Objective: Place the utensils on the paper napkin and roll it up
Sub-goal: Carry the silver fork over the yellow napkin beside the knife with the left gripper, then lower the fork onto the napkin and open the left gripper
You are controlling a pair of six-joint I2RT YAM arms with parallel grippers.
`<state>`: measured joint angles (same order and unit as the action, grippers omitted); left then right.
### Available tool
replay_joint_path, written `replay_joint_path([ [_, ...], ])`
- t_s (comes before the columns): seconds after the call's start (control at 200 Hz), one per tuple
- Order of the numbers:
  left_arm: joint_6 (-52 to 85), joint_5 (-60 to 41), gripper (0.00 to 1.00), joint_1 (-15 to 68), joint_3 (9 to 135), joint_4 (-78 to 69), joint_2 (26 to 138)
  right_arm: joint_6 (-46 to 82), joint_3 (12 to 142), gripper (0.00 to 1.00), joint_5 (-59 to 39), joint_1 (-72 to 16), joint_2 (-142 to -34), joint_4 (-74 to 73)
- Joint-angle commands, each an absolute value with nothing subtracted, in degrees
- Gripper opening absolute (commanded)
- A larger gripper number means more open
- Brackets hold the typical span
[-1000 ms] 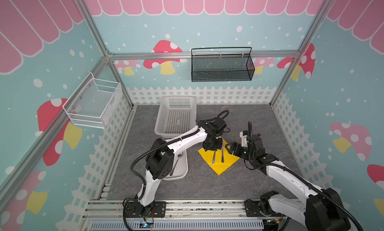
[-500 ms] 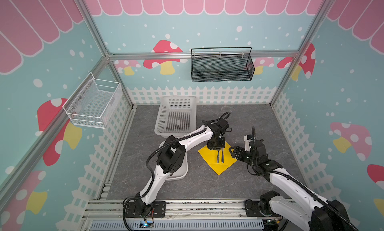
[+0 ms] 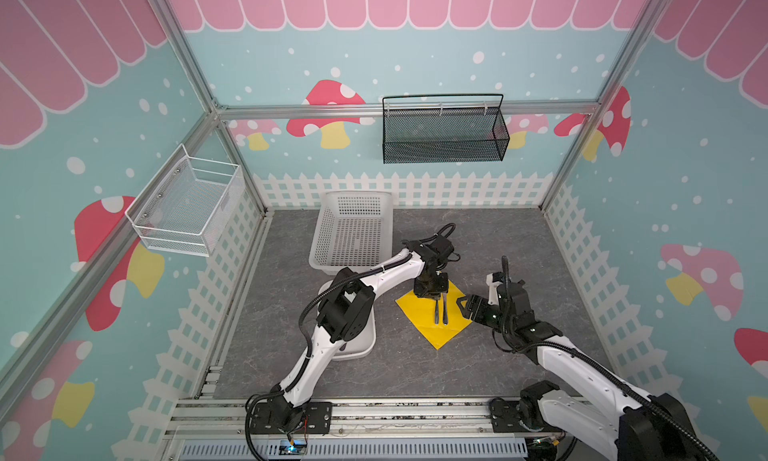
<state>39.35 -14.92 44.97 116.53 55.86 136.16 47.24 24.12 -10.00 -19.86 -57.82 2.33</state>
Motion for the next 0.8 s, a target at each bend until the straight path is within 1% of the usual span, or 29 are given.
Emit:
replay_joint_path([
  [0.0,40.55,-16.08,0.09,44.52,117.52,54.84,137.85,48.16,24.55,0.79,-11.20,-19.60,-59.11,1.47],
  [0.796,40.97,-17.13,0.16,43.95,115.76,52.71,137.57,45.82,26.52,0.81,-16.22,-19.58,-64.98,1.14],
])
